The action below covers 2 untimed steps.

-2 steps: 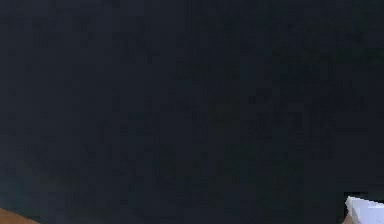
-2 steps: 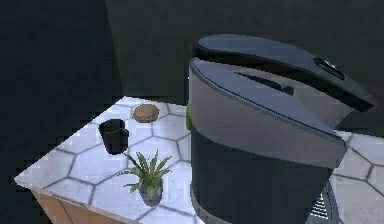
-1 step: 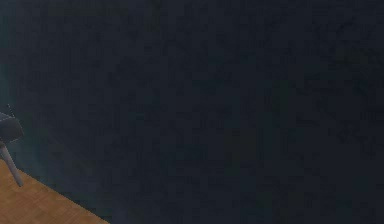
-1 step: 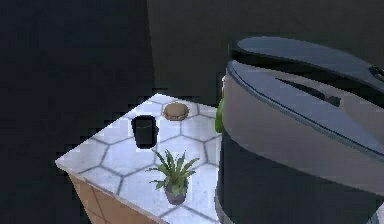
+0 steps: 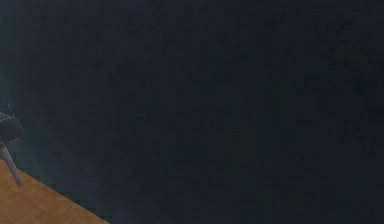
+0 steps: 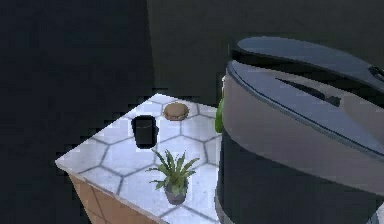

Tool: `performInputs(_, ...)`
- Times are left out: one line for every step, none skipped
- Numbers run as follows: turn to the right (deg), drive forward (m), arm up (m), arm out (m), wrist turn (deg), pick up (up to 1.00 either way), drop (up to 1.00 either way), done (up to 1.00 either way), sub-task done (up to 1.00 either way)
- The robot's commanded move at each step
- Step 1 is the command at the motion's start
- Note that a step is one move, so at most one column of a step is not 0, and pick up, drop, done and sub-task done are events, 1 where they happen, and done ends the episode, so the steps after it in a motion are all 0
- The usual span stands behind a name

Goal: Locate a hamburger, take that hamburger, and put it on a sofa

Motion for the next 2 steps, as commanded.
performInputs(0.0, 0.0, 0.38, 0.0, 0.0, 0.0, 0.0, 0.0, 0.0)
performInputs(0.0, 0.0, 0.0, 0.46, 0.0, 0.0, 0.0, 0.0, 0.0)
